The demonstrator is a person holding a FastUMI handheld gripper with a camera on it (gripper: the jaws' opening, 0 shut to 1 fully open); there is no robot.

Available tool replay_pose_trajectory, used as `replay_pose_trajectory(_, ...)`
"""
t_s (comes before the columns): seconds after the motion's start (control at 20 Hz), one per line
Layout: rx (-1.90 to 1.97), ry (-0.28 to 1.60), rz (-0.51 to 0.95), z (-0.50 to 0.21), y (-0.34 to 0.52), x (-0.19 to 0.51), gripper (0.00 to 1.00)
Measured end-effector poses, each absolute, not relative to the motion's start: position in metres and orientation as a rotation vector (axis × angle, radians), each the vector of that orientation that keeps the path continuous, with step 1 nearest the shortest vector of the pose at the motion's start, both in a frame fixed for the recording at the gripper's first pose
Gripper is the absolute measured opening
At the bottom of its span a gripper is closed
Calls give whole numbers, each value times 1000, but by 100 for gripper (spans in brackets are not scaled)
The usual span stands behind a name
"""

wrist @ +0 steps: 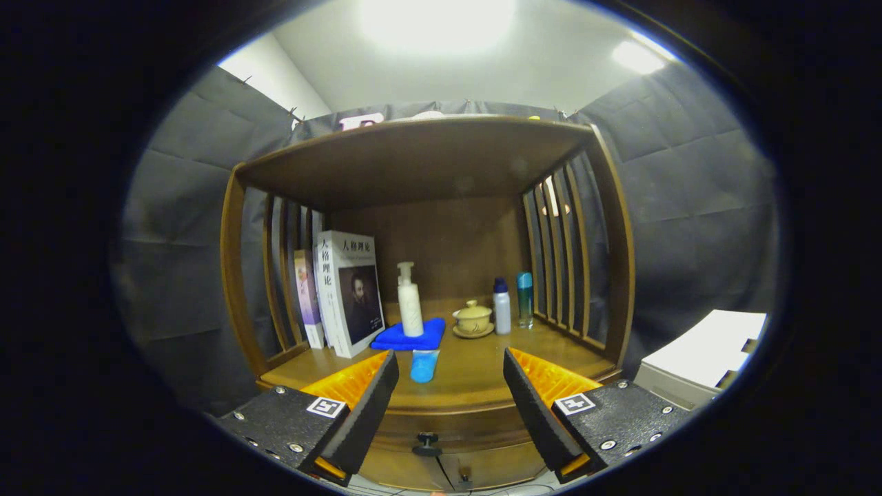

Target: Pull open the drawer, take out the items inside it, and place them on the countertop above the cabinet.

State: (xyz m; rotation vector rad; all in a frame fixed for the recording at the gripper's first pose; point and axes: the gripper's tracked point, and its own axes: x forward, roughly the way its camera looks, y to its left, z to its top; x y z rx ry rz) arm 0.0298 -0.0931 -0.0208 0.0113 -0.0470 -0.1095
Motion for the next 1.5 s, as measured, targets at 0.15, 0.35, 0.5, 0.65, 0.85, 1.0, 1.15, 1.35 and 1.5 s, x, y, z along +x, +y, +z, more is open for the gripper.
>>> replay_pose_trajectory(0.15, -29, -13, -139, 0, -101, 24, 95)
replay_pose_trajectory(0.35, -1, 7, -128, 20, -86, 21, 95)
replay_pose_trajectory(0.5, -38, 5, -117, 22, -78, 13, 94)
replay_pose_trajectory(0.65, -49, -2, -101, 23, -64, 8, 94)
replay_pose_trajectory(0.85, -47, 1, -76, 20, -55, 7, 95)
replay_pose_trajectory(1.0, -16, 15, -59, 14, -51, 11, 95)
replay_pose_trajectory(1.15, -2, 30, -57, 6, -55, 14, 95)
replay_pose_trajectory(1.35, -8, 37, -59, 2, -57, 18, 95)
replay_pose_trajectory(1.5, -21, 44, -53, -2, -55, 19, 95)
